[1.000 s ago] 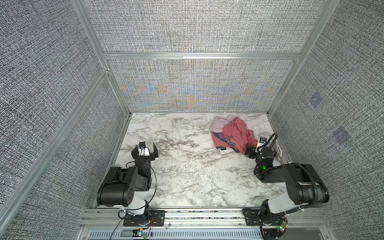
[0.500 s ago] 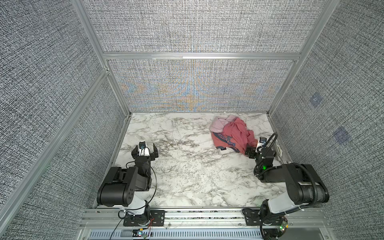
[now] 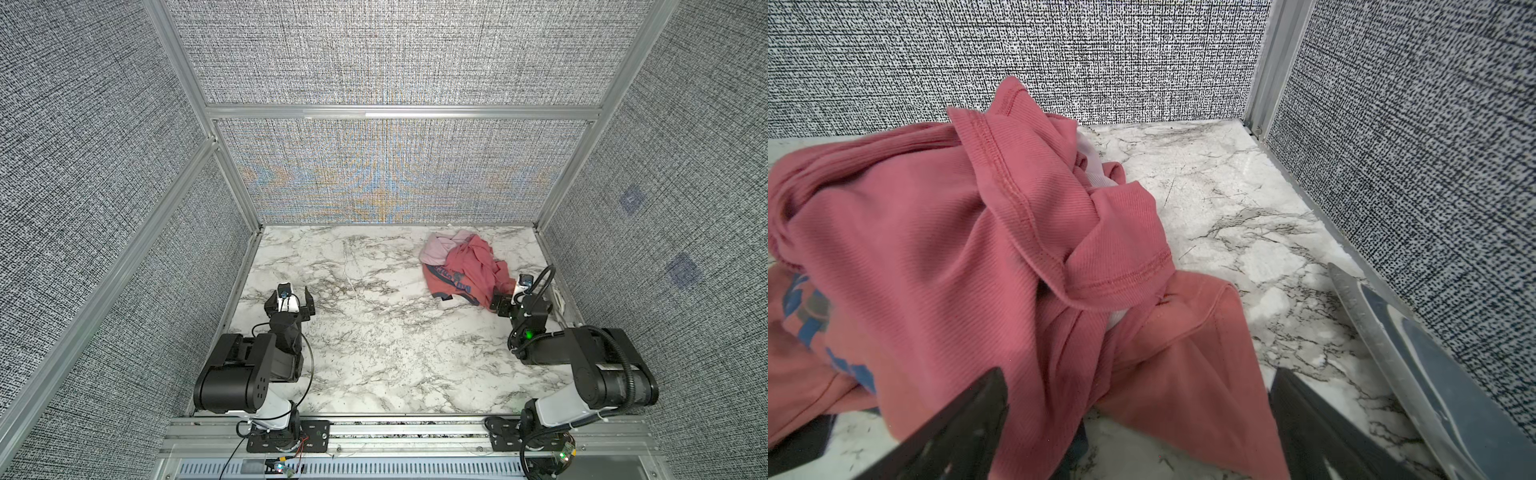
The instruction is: Pick out a specific cloth from the pile
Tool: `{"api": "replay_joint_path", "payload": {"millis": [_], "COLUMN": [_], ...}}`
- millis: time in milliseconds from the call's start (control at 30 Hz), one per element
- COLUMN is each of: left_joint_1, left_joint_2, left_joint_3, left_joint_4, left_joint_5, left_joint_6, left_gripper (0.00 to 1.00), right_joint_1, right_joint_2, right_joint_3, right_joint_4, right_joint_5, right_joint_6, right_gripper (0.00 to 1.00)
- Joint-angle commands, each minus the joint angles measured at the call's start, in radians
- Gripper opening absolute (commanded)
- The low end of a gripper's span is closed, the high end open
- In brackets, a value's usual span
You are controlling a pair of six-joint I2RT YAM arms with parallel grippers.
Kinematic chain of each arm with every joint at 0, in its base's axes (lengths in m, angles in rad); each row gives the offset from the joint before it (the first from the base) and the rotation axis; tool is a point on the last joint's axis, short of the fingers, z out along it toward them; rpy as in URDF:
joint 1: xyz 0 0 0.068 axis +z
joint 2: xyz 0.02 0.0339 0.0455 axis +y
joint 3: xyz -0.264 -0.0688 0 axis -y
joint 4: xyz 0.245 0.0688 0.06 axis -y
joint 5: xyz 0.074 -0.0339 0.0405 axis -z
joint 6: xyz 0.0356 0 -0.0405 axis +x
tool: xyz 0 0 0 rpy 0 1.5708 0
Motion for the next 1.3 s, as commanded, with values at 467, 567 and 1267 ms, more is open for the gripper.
{"api": "replay_joint_path", "payload": {"millis": [467, 567, 1267], "left_joint_1": [-0.027, -0.048, -0.074], "left_joint_2": [-0.342, -0.329, -0.292], "left_joint_3": [0.356, 0.430, 0.567], "left_joint_4": [-0.750, -0.853, -1.052], "left_joint_5": [0.045, 0.105, 0.259], "left_joint_6": [-0.175, -0.240, -0.345], "left_gripper": [0.68, 0.67, 0.65], "right_joint_1": [0.251, 0.385, 0.498], "right_joint_2": [-0.238, -0.177, 0.268], "right_joint_3": [0.465, 0.544, 0.763], "right_joint_4": [-0.839, -0.939, -1.137], "right_joint_5": [0.087, 0.108, -0.003], "right_joint_6": [0.076, 0.069, 0.208], "right_gripper": [0.77, 0.75, 0.58]}}
